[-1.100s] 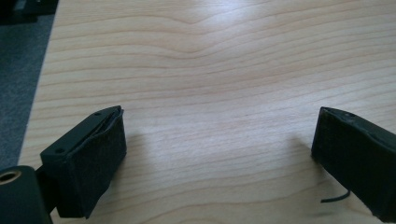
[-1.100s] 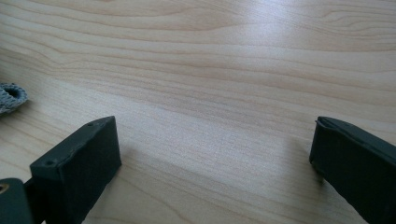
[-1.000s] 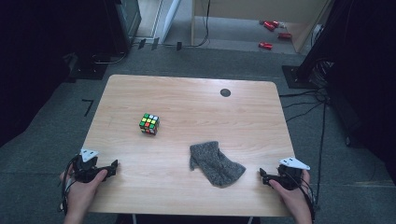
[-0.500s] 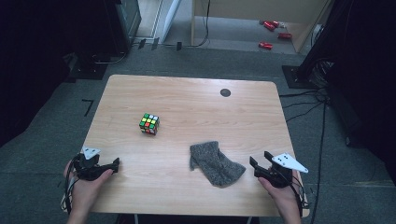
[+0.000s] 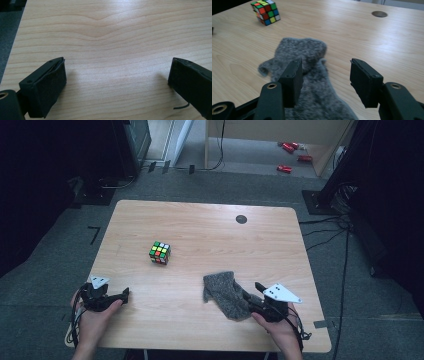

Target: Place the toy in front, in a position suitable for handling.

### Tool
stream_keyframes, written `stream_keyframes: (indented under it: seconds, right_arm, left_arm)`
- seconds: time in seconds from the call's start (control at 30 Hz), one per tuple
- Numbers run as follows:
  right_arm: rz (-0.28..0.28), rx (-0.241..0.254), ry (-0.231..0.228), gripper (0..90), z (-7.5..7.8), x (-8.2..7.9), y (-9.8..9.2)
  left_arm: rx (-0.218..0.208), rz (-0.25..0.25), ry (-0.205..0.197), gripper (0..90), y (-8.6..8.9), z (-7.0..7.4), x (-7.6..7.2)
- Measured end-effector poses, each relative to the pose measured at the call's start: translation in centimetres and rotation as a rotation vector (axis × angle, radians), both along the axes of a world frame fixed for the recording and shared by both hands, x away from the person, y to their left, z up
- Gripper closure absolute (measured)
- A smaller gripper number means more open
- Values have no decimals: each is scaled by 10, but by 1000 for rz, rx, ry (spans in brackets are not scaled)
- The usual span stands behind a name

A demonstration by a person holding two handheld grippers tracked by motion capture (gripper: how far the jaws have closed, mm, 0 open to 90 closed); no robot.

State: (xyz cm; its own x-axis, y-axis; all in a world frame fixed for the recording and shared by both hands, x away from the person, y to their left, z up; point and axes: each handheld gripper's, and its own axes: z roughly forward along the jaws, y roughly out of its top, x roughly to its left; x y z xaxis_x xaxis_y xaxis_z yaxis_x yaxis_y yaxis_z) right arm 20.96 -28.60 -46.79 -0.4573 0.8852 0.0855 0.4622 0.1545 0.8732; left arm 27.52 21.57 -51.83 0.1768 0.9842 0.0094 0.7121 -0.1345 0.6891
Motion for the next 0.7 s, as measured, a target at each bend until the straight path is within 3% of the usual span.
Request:
stream_keyframes:
  seconds: [0.17,0.37,0.53,0.7]
  right_arm:
    - [33,-7,16,439,-5,2,16]
    - [63,-48,61,353,-17,7,38]
    - [35,-61,95,350,-30,11,41]
    - [59,-80,135,374,-42,15,43]
  left_arm:
    - [-1,-5,-1,24,-1,0,1]
    - [0,-8,0,24,-1,0,2]
    - [0,-11,0,24,-1,0,1]
    - [1,-14,0,24,-1,0,1]
